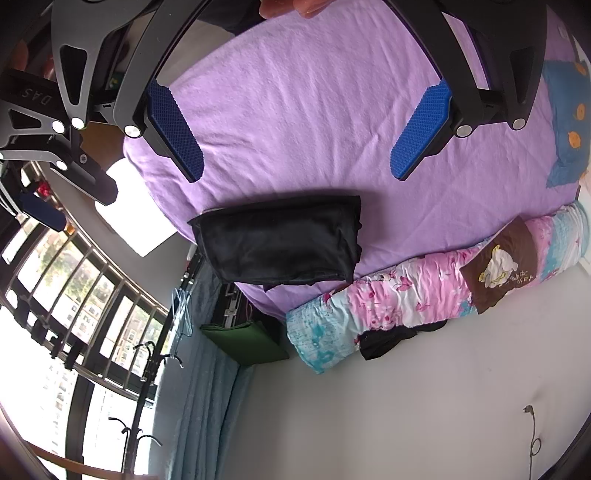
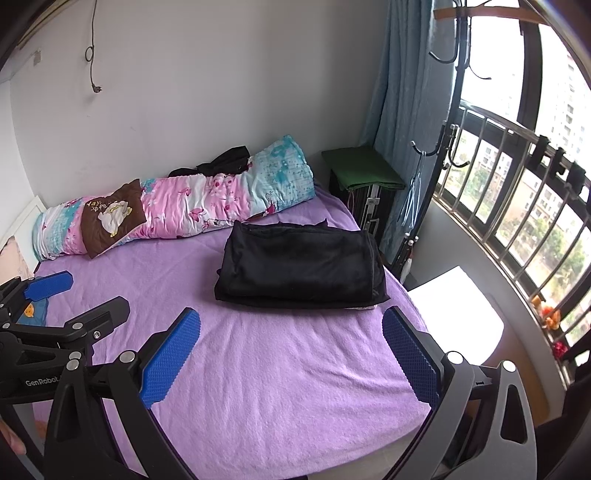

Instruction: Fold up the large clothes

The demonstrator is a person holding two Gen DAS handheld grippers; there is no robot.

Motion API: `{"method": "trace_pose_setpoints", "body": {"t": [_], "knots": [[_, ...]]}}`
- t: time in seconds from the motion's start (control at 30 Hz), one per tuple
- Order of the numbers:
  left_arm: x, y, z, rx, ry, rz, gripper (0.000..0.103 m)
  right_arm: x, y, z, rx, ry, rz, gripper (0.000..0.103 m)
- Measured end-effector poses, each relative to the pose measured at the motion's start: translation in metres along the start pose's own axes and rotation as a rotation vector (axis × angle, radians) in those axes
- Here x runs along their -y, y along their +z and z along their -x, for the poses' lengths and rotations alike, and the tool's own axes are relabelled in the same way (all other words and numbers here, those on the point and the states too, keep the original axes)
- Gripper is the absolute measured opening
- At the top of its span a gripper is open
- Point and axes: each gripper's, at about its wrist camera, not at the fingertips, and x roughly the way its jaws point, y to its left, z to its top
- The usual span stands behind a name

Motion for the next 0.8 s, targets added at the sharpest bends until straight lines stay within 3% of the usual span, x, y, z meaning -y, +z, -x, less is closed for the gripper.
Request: {"method": "trace_pose_setpoints", "body": {"t": [0.8], "knots": [[-0.0065, -0.0034, -0.0063, 0.007, -0.008, -0.007, 0.097, -0.0029, -0.005, -0.003, 0.004, 0.001, -0.006, 0.097]]}}
